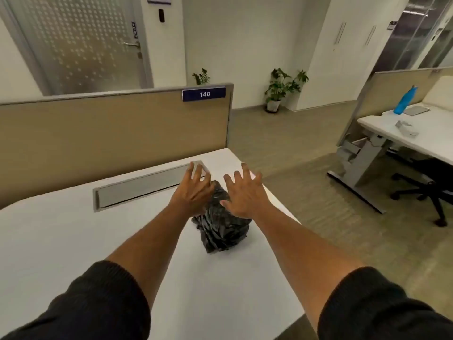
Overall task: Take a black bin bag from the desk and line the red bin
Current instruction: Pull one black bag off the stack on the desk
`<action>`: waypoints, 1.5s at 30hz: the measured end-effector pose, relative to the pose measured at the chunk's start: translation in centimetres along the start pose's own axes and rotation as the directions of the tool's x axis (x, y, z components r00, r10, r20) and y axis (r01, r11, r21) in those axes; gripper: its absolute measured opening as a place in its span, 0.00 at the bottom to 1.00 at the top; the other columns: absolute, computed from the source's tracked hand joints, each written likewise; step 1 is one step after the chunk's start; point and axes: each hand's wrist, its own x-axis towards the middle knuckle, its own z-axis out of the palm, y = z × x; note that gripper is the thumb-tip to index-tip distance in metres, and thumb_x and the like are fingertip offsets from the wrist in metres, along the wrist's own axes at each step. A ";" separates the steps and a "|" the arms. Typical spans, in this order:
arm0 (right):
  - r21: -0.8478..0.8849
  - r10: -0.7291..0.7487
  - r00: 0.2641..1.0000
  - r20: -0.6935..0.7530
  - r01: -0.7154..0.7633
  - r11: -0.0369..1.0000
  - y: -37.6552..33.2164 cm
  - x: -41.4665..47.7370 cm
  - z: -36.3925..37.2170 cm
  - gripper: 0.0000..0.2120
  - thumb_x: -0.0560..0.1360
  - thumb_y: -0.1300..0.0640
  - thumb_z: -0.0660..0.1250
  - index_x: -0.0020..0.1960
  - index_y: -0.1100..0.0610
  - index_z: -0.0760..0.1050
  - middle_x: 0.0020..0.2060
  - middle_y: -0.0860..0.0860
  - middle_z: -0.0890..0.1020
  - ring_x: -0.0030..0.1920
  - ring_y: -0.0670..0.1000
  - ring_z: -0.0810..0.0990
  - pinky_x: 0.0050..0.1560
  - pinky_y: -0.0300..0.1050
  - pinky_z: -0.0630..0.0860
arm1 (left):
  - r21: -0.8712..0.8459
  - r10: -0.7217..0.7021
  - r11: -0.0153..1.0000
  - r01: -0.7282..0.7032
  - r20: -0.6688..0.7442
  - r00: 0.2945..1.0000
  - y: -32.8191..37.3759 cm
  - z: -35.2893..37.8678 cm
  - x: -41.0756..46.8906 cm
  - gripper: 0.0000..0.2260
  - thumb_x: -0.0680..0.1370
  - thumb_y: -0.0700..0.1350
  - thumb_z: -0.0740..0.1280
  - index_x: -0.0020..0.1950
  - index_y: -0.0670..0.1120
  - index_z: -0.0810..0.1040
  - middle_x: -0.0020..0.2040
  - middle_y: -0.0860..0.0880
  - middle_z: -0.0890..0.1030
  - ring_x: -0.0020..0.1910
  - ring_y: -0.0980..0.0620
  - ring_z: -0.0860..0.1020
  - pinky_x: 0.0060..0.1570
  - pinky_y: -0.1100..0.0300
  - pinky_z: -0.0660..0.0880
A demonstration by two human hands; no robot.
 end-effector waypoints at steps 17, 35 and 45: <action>0.307 -0.189 0.978 0.085 0.154 0.939 -2.1 2.6 11.6 0.41 0.72 0.28 0.43 0.61 0.60 0.73 0.64 0.57 0.77 0.72 0.62 0.61 0.61 0.64 0.64 | 0.014 0.131 0.991 -0.133 0.104 0.986 1.1 9.6 3.7 0.10 0.67 0.43 0.73 0.48 0.46 0.82 0.41 0.46 0.85 0.54 0.39 0.78 0.67 0.39 0.63; 0.545 -0.005 0.937 -0.349 0.207 0.812 2.8 -1.2 8.6 0.42 0.64 0.45 0.74 0.69 0.62 0.59 0.68 0.63 0.70 0.69 0.62 0.69 0.63 0.57 0.70 | -0.305 -0.110 0.951 0.040 -0.213 0.971 1.5 2.6 5.8 0.07 0.72 0.41 0.63 0.49 0.42 0.75 0.46 0.40 0.84 0.49 0.40 0.80 0.51 0.49 0.72; 0.597 0.320 0.837 -0.443 0.009 0.802 5.3 -12.0 -1.1 0.15 0.67 0.60 0.64 0.53 0.63 0.76 0.44 0.59 0.81 0.39 0.63 0.81 0.33 0.54 0.79 | -0.385 -0.035 0.917 -0.104 -0.336 0.941 6.8 -9.3 0.2 0.06 0.73 0.39 0.59 0.48 0.39 0.71 0.37 0.35 0.80 0.38 0.36 0.76 0.43 0.51 0.61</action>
